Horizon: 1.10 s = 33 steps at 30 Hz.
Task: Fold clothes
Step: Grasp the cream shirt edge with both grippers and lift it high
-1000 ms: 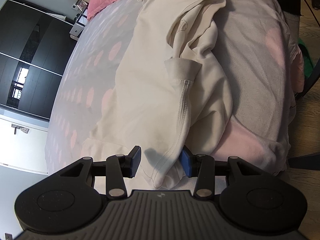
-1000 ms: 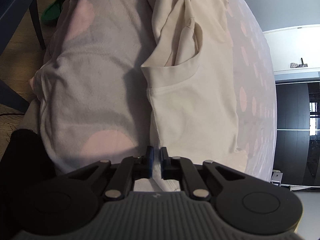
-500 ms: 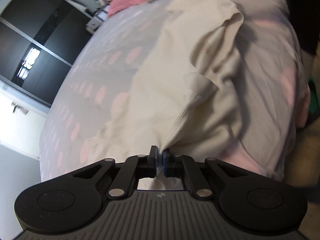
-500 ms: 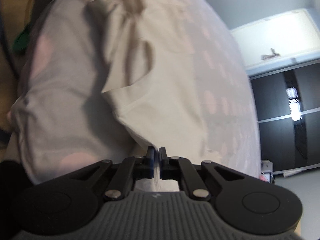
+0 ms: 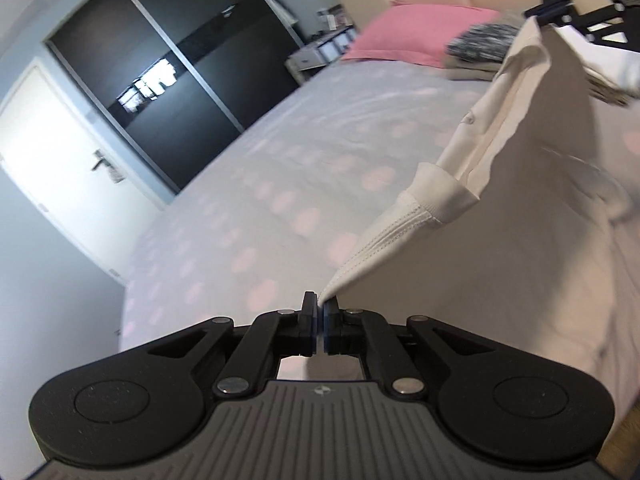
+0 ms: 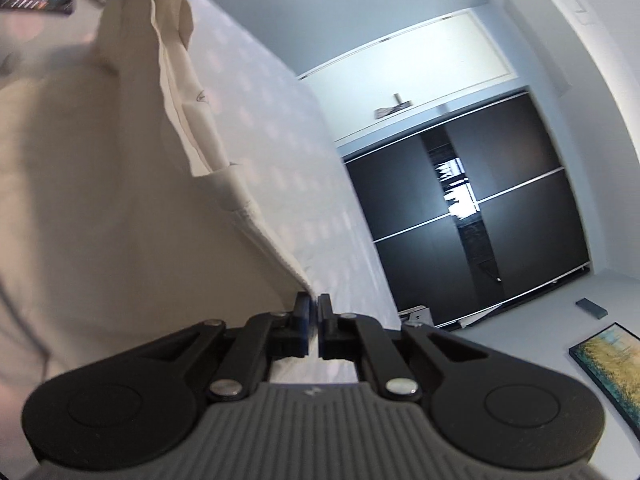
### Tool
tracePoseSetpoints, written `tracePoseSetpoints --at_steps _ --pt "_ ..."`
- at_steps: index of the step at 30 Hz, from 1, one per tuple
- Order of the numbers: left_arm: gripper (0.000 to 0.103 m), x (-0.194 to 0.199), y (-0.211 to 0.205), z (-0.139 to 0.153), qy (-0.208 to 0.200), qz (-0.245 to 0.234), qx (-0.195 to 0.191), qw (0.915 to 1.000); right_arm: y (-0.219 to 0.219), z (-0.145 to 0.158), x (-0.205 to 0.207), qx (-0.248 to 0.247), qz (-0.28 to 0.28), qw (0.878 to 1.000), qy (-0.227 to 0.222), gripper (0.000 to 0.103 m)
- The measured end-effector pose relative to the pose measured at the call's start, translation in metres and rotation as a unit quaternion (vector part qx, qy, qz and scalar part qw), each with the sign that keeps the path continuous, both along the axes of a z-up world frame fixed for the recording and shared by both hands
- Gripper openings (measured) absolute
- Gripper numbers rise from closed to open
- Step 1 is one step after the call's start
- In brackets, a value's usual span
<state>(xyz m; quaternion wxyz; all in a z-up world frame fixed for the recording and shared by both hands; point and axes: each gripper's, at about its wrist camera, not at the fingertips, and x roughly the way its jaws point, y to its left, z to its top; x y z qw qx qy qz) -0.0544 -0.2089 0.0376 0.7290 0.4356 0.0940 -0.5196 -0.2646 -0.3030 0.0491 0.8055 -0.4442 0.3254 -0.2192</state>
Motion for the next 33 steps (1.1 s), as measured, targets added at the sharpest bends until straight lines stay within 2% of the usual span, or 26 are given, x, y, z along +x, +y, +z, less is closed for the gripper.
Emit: tracePoseSetpoints --at_steps 1,4,7,12,16,20,22,24,28,30,31,33 --pt "0.001 0.005 -0.007 0.009 -0.002 0.009 -0.002 1.0000 -0.006 0.010 0.009 0.004 -0.003 1.000 -0.010 0.004" --pt "0.000 0.018 -0.026 0.041 -0.004 0.032 -0.028 0.9991 -0.024 0.032 0.034 -0.031 -0.018 0.999 -0.022 0.003" --pt "0.000 0.030 -0.042 0.076 -0.008 0.053 -0.060 0.9967 -0.038 0.067 0.055 -0.053 -0.030 0.997 -0.045 0.003" --pt "0.000 0.051 -0.063 0.146 -0.013 0.086 -0.136 0.9869 -0.068 0.131 0.093 -0.076 -0.051 0.992 -0.092 0.003" --pt "0.000 0.076 -0.099 0.181 -0.030 0.118 -0.154 0.9806 -0.092 0.172 0.122 -0.094 -0.072 0.985 -0.128 0.003" --pt "0.000 0.087 -0.127 0.214 -0.067 0.149 -0.202 0.9656 -0.113 0.206 0.157 -0.120 -0.090 0.974 -0.168 0.003" --pt "0.000 0.089 -0.130 0.236 -0.081 0.156 -0.244 0.9535 -0.123 0.223 0.174 -0.133 -0.099 0.968 -0.188 0.003" --pt "0.000 0.088 -0.128 0.260 -0.092 0.159 -0.289 0.9396 -0.129 0.246 0.177 -0.149 -0.108 0.956 -0.228 0.003" --pt "0.000 0.071 -0.116 0.295 -0.135 0.142 -0.345 0.9178 -0.127 0.290 0.170 -0.188 -0.111 0.925 -0.312 0.003" --pt "0.000 0.064 -0.110 0.302 -0.141 0.131 -0.347 0.9181 -0.125 0.303 0.164 -0.193 -0.107 0.916 -0.335 0.003" --pt "0.000 0.060 -0.107 0.305 -0.143 0.126 -0.347 0.9185 -0.123 0.308 0.161 -0.187 -0.105 0.916 -0.338 0.003" --pt "0.000 0.059 -0.107 0.297 -0.138 0.119 -0.316 0.9310 -0.123 0.304 0.156 -0.168 -0.102 0.926 -0.322 0.003"
